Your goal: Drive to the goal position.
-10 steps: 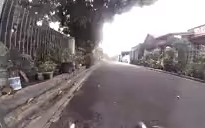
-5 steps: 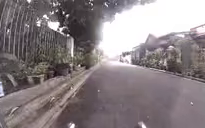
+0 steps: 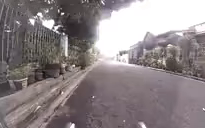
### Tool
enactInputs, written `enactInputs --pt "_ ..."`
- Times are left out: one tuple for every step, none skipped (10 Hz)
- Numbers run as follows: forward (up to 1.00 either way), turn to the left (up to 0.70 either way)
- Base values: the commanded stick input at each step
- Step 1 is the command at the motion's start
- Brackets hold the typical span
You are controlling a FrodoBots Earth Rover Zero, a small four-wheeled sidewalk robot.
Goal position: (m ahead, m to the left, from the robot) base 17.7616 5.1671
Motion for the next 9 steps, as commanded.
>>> enactInputs --pt "0.7 -0.14" --pt "0.7 -0.14" --pt "0.7 -0.09" --pt "0.7 -0.01" --pt "0.7 0.0" --pt "0.7 0.0" --pt "0.7 0.0" --pt "0.7 0.0" --pt "0.7 0.0"
